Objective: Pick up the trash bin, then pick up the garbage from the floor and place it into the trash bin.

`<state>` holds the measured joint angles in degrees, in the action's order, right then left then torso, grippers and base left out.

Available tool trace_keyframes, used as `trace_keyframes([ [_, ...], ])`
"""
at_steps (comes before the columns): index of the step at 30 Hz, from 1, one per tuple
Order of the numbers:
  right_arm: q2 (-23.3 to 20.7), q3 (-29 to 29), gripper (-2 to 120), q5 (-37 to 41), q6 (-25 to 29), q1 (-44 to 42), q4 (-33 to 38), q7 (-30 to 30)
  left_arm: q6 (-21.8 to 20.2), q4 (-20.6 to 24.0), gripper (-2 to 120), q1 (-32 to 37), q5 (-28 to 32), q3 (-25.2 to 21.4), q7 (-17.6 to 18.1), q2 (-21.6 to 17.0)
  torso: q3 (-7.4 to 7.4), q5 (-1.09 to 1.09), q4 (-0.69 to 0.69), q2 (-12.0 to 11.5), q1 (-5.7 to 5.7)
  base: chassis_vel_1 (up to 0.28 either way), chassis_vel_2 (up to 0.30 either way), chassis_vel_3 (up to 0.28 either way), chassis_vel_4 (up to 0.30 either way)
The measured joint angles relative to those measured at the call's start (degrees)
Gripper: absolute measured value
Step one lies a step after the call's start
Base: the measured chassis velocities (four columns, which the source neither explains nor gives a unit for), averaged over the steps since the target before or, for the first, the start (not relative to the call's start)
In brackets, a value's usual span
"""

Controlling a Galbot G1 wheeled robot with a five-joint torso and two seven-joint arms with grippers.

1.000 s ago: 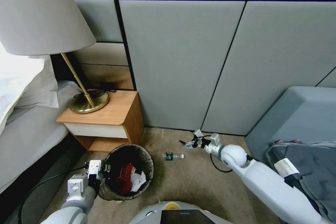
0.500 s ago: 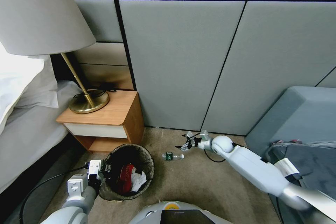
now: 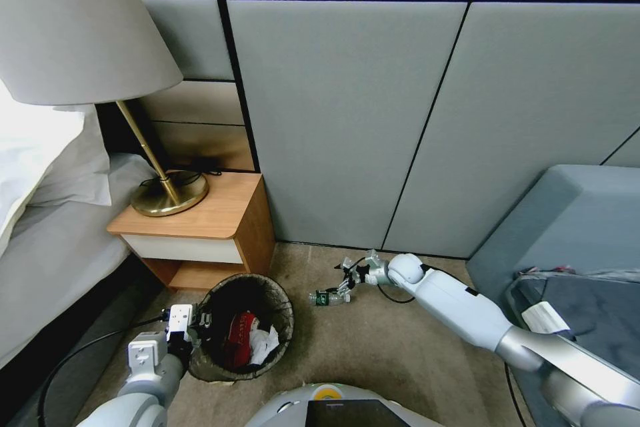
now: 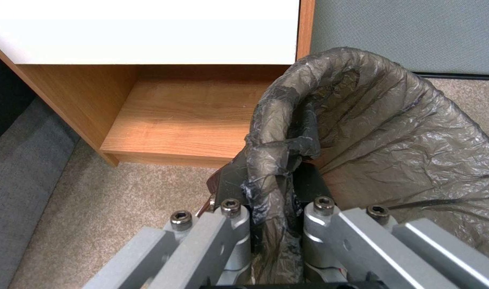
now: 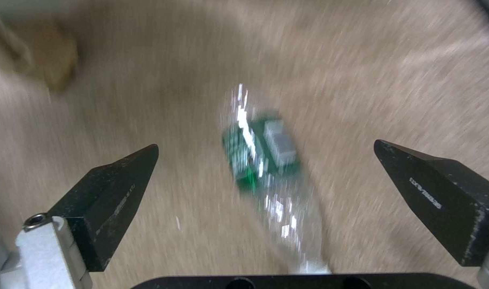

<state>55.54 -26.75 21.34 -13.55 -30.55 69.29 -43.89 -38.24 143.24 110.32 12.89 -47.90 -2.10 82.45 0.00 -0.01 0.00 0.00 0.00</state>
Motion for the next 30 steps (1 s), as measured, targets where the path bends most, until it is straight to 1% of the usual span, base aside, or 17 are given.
trace_keyframes([
  [2,1.01,-0.42,100,-1.01,0.73,0.13,-2.23,-0.08,0.0,0.0,6,-0.04,0.0,0.01,-0.01,0.06,0.0,0.0,-0.01,0.0,0.0,0.0,0.0,0.0,0.0],
  [3,1.01,-0.42,100,-1.01,0.73,0.13,-2.23,-0.08,0.0,0.0,6,-0.04,0.0,0.01,-0.01,0.06,0.0,0.0,-0.01,0.0,0.0,0.0,0.0,0.0,0.0],
  [6,2.94,-0.47,100,-2.48,1.84,0.14,-5.69,-0.05,0.0,0.0,6,-0.02,0.0,0.04,-0.02,0.1,0.0,0.01,0.01,0.0,0.0,0.0,0.0,0.0,0.0],
  [7,2.94,-0.47,100,-2.48,1.84,0.14,-5.69,-0.05,0.0,0.0,6,-0.02,0.0,0.04,-0.02,0.1,0.0,0.01,0.01,0.0,0.0,0.0,0.0,0.0,0.0],
  [10,4.88,-0.5,100,-4.01,2.85,0.24,-9.08,0.08,0.0,0.0,6,0.11,-0.02,0.0,-0.04,0.09,0.0,0.0,-0.01,0.0,0.0,0.0,0.0,0.0,0.0],
  [11,4.88,-0.5,100,-4.01,2.85,0.24,-9.08,0.08,0.0,0.0,6,0.11,-0.02,0.0,-0.04,0.09,0.0,0.0,-0.01,0.0,0.0,0.0,0.0,0.0,0.0],
  [13,6.3,-0.41,100,-4.77,3.36,0.37,-11.02,0.36,0.01,0.0,6,0.14,-0.04,0.01,-0.05,0.1,0.0,0.0,-0.01,0.0,0.0,0.0,0.0,0.0,0.0],
  [14,7.37,-0.21,100,-5.21,3.75,0.5,-12.34,0.63,0.01,0.0,6,0.14,-0.05,0.06,-0.05,0.13,0.0,0.0,0.01,0.0,0.0,0.0,0.0,0.0,0.0],
  [15,7.37,-0.21,100,-5.21,3.75,0.5,-12.34,0.63,0.01,0.0,6,0.14,-0.05,0.06,-0.05,0.13,0.0,0.0,0.01,0.0,0.0,0.0,0.0,0.0,0.0],
  [18,10.26,0.24,100,-6.05,4.83,0.95,-15.46,1.37,-0.01,0.0,6,0.13,-0.07,0.22,-0.07,0.2,0.0,0.0,0.01,0.0,0.0,0.0,0.0,0.0,0.0],
  [20,10.26,0.24,100,-6.05,4.83,0.95,-15.46,1.37,-0.01,0.0,6,0.13,-0.07,0.22,-0.07,0.2,0.0,0.0,0.01,0.0,0.0,0.0,0.0,0.0,0.0],
  [21,11.71,0.66,100,-6.65,5.26,1.06,-17.0,1.59,-0.04,0.0,6,0.1,-0.07,0.31,-0.09,0.22,-0.01,0.01,0.0,0.0,0.0,0.0,0.0,0.0,0.0],
  [22,11.71,0.66,100,-6.65,5.26,1.06,-17.0,1.59,-0.04,0.0,6,0.1,-0.07,0.31,-0.09,0.22,-0.01,0.01,0.0,0.0,0.0,0.0,0.0,0.0,0.0],
  [24,14.75,1.18,100,-7.93,6.01,1.14,-19.95,1.78,-0.1,0.0,6,0.13,-0.07,0.44,-0.14,0.08,-0.01,0.0,0.0,0.0,-0.01,0.0,0.0,0.0,0.0],
  [30,16.62,1.16,100,-9.37,6.51,1.08,-21.43,1.92,-0.14,0.0,6,0.19,-0.07,0.44,-0.24,-0.1,0.0,0.0,0.0,0.0,-0.01,0.0,0.0,0.0,0.0],
])
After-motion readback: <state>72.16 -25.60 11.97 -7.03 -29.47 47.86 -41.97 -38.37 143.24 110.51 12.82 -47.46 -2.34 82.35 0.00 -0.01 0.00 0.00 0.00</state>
